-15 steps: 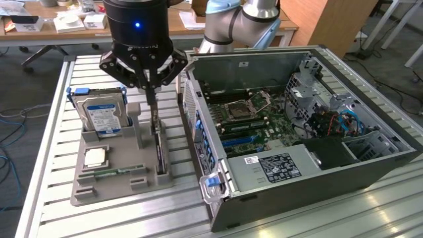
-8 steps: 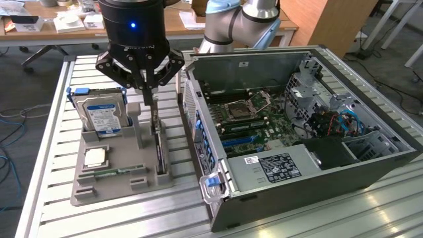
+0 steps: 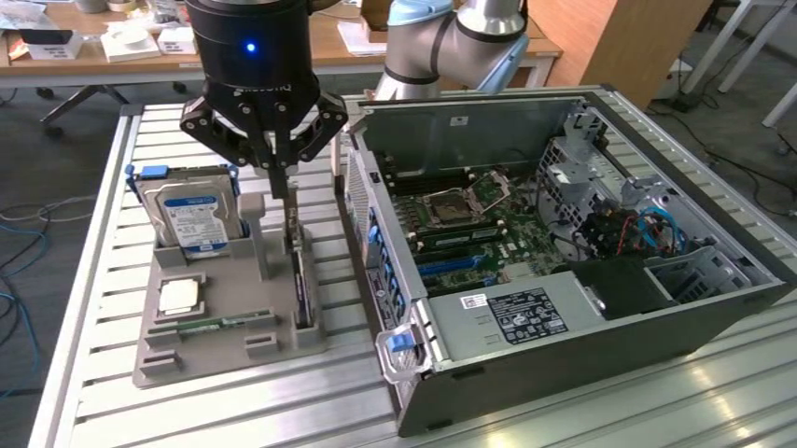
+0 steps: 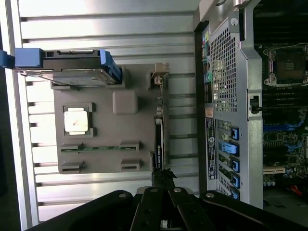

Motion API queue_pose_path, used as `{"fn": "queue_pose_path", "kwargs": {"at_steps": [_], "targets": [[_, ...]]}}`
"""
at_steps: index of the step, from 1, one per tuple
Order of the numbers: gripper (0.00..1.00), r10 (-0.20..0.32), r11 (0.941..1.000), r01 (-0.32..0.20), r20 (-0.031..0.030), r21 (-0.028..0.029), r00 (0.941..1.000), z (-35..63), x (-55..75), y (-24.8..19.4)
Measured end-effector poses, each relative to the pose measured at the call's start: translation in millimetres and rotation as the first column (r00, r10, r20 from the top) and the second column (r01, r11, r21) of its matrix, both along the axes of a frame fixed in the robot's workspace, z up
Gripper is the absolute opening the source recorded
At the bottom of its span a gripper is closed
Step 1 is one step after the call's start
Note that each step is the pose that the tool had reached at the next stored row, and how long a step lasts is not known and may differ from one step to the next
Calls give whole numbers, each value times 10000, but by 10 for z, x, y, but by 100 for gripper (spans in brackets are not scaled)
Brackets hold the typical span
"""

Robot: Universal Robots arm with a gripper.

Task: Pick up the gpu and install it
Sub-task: 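Pick up the gpu and move the gpu toward the slot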

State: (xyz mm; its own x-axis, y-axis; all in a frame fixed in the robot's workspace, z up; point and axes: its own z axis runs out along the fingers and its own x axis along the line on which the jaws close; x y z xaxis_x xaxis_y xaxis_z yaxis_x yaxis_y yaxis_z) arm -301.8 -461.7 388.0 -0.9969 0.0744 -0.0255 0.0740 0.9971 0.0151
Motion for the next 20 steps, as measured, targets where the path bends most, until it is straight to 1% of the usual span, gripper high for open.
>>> {"fn": "queue_pose_path", "kwargs": {"at_steps": [10,12,13,15,16,17,18,19,20], "targets": [[11,0,10000,0,1,-1,10000,0,0,0],[23,0,10000,0,0,-1,10000,0,0,0],[23,0,10000,0,0,0,10000,0,0,0],[35,0,10000,0,0,0,10000,0,0,0],[35,0,10000,0,0,0,10000,0,0,0],[41,1,10000,-1,0,0,10000,0,0,0],[41,0,10000,0,0,0,10000,0,0,0],[47,0,10000,0,0,0,10000,0,0,0],[47,0,10000,0,0,0,10000,0,0,0]]}}
